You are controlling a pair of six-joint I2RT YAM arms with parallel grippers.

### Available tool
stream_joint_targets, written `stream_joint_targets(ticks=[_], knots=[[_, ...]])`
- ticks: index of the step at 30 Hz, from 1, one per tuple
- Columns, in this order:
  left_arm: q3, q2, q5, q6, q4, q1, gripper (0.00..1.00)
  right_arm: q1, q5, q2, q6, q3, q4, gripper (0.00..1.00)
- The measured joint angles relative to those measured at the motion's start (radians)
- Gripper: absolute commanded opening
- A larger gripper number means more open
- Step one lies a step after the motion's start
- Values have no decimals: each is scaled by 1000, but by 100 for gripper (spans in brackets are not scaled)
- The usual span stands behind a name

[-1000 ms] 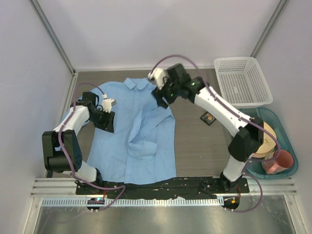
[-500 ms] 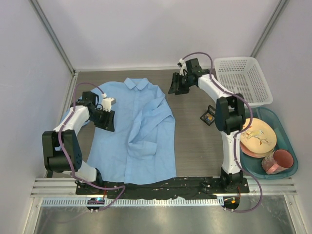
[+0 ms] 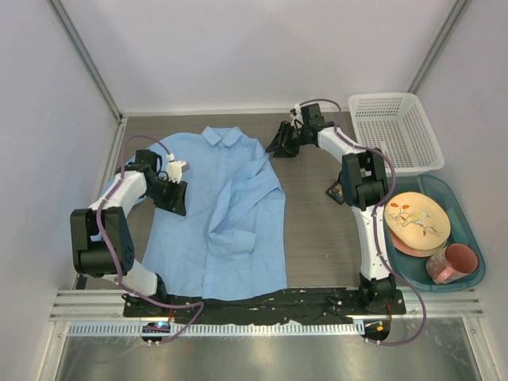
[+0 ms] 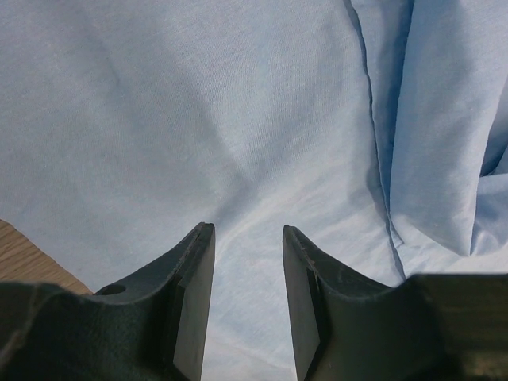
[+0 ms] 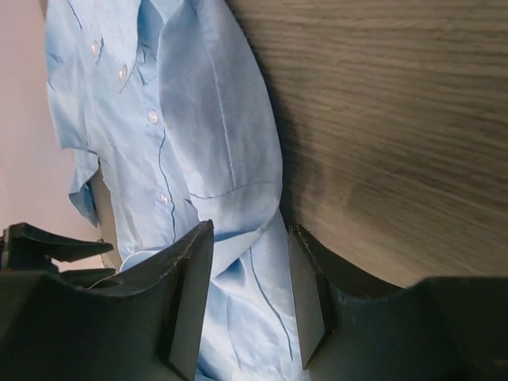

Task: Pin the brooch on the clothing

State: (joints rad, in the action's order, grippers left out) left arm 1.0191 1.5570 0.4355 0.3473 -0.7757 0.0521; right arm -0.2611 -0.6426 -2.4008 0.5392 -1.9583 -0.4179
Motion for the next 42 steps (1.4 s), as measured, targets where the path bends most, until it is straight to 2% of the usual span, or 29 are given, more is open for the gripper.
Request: stream_joint_targets(ticks=[6,15,22,35,42], knots=[[0,32,-12,0,6,0,43,29,-49,-10,145,71,151,43],[2,58,-25,0,16,0,43,42,-103,-51,325,169,349,42],[11,71,-27,0,21,0,43,40,-122,-51,384,214,450,41],[11,107,-34,0,24,0,43,40,-161,-69,521,239,612,27],[32,125,-40,0,24,0,43,40,-184,-69,563,240,658,27]])
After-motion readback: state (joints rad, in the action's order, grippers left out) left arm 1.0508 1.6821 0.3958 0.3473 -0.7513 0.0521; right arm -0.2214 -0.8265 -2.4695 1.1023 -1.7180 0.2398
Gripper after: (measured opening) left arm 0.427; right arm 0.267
